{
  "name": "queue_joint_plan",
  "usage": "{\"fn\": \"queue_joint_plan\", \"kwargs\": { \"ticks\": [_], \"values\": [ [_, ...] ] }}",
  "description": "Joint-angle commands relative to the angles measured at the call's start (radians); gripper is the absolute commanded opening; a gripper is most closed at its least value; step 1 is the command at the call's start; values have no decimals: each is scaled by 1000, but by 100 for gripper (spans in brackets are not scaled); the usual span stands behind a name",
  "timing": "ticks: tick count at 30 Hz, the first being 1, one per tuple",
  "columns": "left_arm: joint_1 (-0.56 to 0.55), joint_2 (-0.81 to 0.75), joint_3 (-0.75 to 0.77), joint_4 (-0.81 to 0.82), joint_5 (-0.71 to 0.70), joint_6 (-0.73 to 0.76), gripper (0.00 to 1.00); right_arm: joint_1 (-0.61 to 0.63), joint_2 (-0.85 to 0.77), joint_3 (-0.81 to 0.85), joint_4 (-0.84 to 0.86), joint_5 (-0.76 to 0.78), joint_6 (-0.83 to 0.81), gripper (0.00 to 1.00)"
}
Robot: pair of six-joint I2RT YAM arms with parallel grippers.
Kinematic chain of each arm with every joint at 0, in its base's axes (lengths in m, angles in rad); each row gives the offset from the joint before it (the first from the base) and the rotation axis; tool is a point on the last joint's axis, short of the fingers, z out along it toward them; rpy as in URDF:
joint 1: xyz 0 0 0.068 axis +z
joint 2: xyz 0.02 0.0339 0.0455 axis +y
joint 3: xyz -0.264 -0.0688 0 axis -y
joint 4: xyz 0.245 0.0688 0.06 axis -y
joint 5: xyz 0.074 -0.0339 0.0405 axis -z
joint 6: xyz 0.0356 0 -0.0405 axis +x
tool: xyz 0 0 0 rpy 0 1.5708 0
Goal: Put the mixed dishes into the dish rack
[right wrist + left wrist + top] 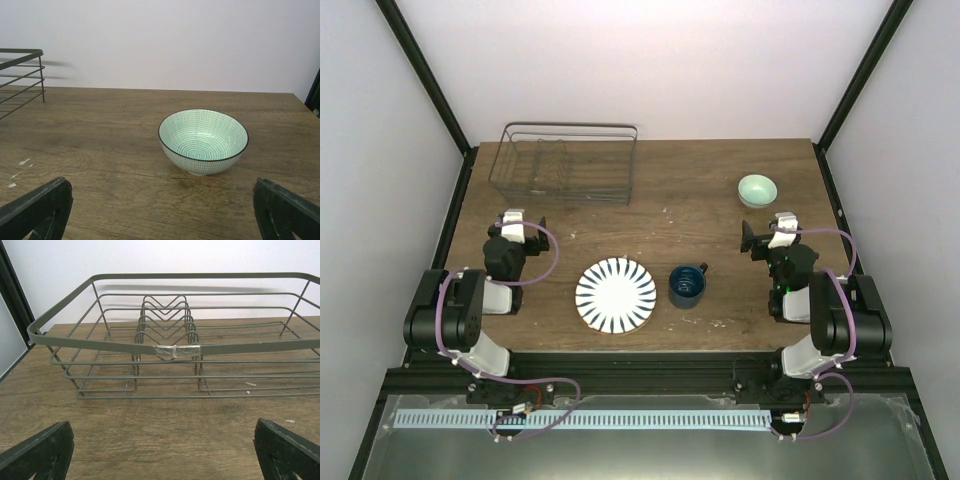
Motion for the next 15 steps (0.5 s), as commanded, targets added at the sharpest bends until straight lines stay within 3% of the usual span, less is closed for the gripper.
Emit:
{"fn": "queue_joint_plan", "kwargs": {
  "ticks": [1, 7, 9, 12, 15],
  "values": [
    [7, -9, 11, 1, 22, -6, 100, 6, 1, 15, 18, 12, -3, 100],
    [16, -13, 10, 0, 38, -12, 97, 6, 2, 15, 19, 11, -3, 100],
    [17, -55, 33, -73, 18, -18, 95, 6, -13, 40, -23, 11, -6, 100],
    [17, -166, 61, -210, -20, -27, 93, 8, -87, 171, -357, 24, -13, 100],
    [-4, -302, 90, -366, -84, -10, 93, 22, -182, 246, -527, 102, -16, 98]
  ]
}}
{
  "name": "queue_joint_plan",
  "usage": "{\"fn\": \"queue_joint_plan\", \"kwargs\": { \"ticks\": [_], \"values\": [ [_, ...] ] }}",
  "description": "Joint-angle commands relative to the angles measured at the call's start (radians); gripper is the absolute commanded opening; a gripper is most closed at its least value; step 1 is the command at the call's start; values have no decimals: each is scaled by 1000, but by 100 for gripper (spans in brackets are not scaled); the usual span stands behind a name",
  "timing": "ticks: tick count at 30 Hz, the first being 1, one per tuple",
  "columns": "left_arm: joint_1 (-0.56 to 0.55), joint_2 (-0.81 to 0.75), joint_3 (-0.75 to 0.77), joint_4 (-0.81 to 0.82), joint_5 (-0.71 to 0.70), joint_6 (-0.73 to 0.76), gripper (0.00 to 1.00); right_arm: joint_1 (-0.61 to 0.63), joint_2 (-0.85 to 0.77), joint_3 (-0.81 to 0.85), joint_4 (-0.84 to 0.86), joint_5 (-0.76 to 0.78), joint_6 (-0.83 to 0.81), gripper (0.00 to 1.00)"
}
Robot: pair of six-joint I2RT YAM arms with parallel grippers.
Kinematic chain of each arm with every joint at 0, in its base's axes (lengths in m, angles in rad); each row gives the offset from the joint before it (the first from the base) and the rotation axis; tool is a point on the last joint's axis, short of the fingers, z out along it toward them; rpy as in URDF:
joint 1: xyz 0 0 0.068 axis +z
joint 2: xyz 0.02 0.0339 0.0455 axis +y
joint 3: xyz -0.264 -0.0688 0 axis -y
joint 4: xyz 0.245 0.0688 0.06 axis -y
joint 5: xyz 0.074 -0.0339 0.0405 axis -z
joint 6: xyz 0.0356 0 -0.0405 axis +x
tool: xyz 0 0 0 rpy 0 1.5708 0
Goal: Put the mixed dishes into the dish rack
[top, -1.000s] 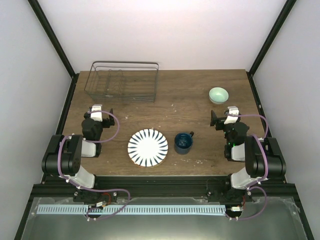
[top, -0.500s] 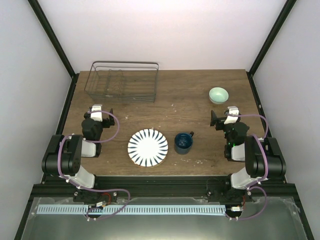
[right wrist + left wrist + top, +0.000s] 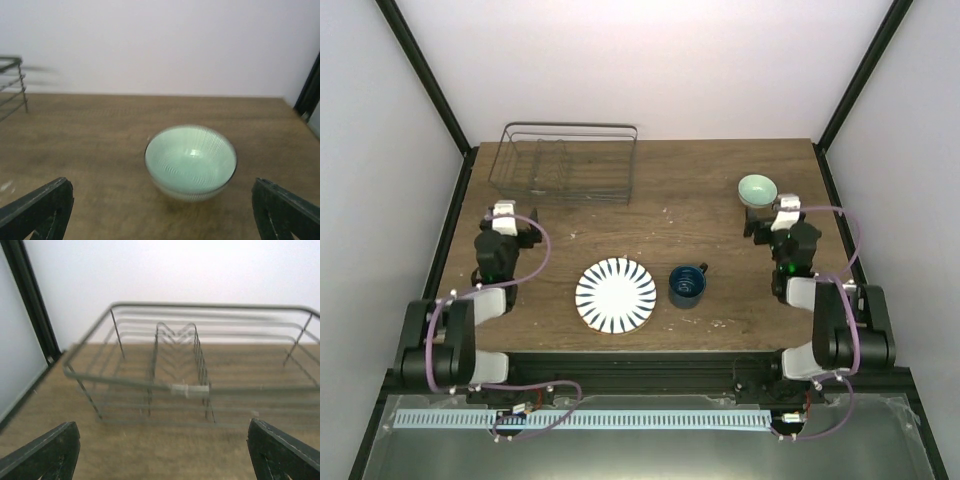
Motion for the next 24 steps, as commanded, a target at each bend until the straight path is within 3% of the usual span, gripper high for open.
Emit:
{"fn": "queue_joint_plan", "kwargs": {
  "ticks": [1, 6, 11, 18, 24],
  "values": [
    [-23, -185, 78, -259, -95, 11, 92, 34, -161, 123, -299, 125, -5, 99],
    [-72, -353, 211, -665, -124, -53, 92, 133, -284, 243, -637, 328, 52, 99],
    [-98, -368, 353, -943, -118, -173, 91, 196, -272, 424, -1022, 416, 213, 99],
    [-103, -99, 742, -1227, -122, -168, 91, 333, -336, 501, -1289, 472, 307, 100],
    [-104, 194, 1093, -1405, -128, -121, 98, 376, -428, 531, -1436, 490, 320, 100]
  ]
}}
